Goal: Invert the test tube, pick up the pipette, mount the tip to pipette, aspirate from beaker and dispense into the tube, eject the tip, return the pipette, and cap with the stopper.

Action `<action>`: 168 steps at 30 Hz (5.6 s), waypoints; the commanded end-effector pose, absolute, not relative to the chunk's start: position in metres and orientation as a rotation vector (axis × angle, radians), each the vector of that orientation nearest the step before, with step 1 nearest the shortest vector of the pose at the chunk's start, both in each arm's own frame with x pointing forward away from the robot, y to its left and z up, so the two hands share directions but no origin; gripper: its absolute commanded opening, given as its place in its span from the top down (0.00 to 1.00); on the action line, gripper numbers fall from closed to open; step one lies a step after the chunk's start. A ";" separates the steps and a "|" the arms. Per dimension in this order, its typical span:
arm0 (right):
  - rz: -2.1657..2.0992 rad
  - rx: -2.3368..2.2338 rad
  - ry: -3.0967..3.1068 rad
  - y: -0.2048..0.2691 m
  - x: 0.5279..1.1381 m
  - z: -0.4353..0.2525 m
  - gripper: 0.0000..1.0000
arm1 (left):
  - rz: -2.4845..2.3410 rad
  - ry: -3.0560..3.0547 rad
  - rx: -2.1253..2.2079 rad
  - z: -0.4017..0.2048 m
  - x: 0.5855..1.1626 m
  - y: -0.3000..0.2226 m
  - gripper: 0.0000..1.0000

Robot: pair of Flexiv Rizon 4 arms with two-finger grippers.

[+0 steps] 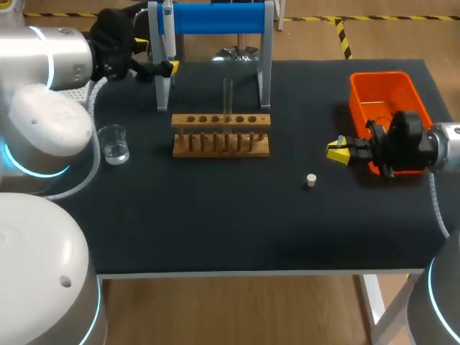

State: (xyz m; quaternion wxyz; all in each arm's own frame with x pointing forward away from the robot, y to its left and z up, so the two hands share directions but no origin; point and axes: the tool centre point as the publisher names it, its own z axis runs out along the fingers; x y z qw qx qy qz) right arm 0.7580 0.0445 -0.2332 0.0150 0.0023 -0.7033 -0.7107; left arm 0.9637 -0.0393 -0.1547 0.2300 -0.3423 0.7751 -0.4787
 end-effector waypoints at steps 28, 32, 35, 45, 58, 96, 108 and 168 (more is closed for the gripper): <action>-2.211 0.007 -2.191 0.044 0.757 -0.233 1.00 | -1.174 1.693 -1.219 -0.187 1.071 -0.051 0.00; -2.211 0.007 -2.191 0.044 0.757 -0.233 1.00 | -1.171 1.654 -1.236 -0.188 1.080 -0.052 0.00; -2.211 0.007 -2.191 0.044 0.757 -0.233 1.00 | -1.168 1.622 -1.250 -0.190 1.085 -0.051 0.00; -2.211 0.007 -2.191 0.044 0.757 -0.233 1.00 | -1.159 1.581 -1.272 -0.196 1.099 -0.050 0.00; -2.211 0.007 -2.191 0.044 0.757 -0.233 1.00 | -1.168 1.570 -1.271 -0.204 1.120 -0.052 0.31; -2.211 0.007 -2.191 0.044 0.757 -0.233 1.00 | -1.149 1.510 -1.259 -0.204 1.160 -0.039 0.52; -2.211 0.007 -2.191 0.044 0.757 -0.233 1.00 | -1.141 1.505 -1.274 -0.209 1.168 -0.035 0.53; -2.211 0.007 -2.191 0.044 0.757 -0.233 1.00 | -1.144 1.468 -1.230 -0.169 1.164 -0.044 1.00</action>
